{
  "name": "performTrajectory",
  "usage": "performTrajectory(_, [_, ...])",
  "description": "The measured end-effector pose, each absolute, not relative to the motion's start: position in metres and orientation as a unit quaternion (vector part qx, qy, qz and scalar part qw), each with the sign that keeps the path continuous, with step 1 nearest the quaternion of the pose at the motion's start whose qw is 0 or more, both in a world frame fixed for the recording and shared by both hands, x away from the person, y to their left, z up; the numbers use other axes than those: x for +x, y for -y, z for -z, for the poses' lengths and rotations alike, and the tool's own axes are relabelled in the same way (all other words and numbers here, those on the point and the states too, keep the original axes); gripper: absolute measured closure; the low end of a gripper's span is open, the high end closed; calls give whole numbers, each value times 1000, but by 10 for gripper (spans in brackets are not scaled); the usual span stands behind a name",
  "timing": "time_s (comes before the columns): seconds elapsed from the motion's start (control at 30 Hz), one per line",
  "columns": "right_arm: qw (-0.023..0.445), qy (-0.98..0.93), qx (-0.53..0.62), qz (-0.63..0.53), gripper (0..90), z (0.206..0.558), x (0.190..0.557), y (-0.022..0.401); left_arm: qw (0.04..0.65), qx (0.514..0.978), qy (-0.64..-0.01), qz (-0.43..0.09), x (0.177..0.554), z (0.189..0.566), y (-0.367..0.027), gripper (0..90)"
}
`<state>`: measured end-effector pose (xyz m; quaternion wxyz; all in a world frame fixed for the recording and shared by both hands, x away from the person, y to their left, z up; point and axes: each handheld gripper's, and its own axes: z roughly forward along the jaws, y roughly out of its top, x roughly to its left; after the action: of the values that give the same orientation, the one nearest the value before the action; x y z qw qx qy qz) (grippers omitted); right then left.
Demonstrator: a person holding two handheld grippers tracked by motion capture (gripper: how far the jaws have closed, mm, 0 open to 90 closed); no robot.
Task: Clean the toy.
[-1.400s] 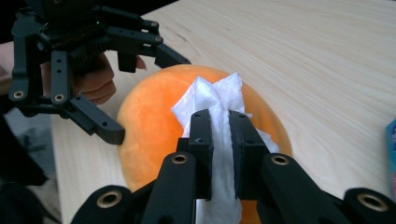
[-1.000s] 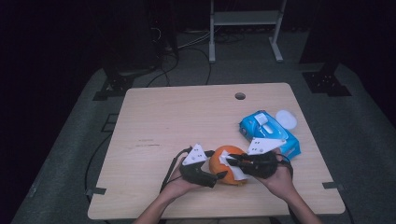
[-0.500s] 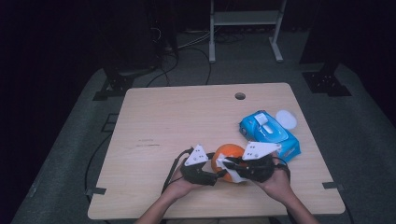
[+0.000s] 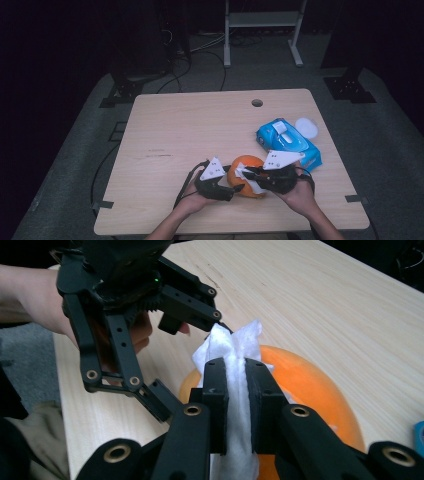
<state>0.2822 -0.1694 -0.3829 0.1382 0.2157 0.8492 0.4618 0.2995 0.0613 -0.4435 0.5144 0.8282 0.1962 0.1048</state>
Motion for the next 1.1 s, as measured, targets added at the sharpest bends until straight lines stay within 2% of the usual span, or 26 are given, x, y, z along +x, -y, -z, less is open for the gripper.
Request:
performTrajectory(0.1, [152,-846,232,-456,797,382,288,181,516,828,-195,-100,301,446,-64,293])
performTrajectory(0.27, [137,-835,264,-464,801,386,295,198,523,822,-206,-95,302,445,-62,275])
performTrajectory(0.33, [137,-839,251,-463,802,383,289,188,518,825,-201,-106,299,442,-59,279])
performTrajectory(0.43, [112,-849,212,-470,801,385,280,164,512,829,-188,-120,294,440,-54,279])
performTrajectory(0.53, [125,-863,192,-451,802,388,275,145,509,831,-183,-127,291,441,-53,286])
performTrajectory(0.8, [154,-835,261,-459,801,380,296,190,511,832,-183,-119,296,446,-58,279])
performTrajectory(0.97, [132,-833,280,-460,803,388,298,199,529,819,-214,-68,302,443,-58,154])
performTrajectory(1.03, [131,-838,264,-459,803,386,293,188,523,821,-214,-76,301,445,-58,164])
performTrajectory(1.1, [122,-841,246,-466,803,384,288,177,523,821,-211,-87,298,444,-57,214])
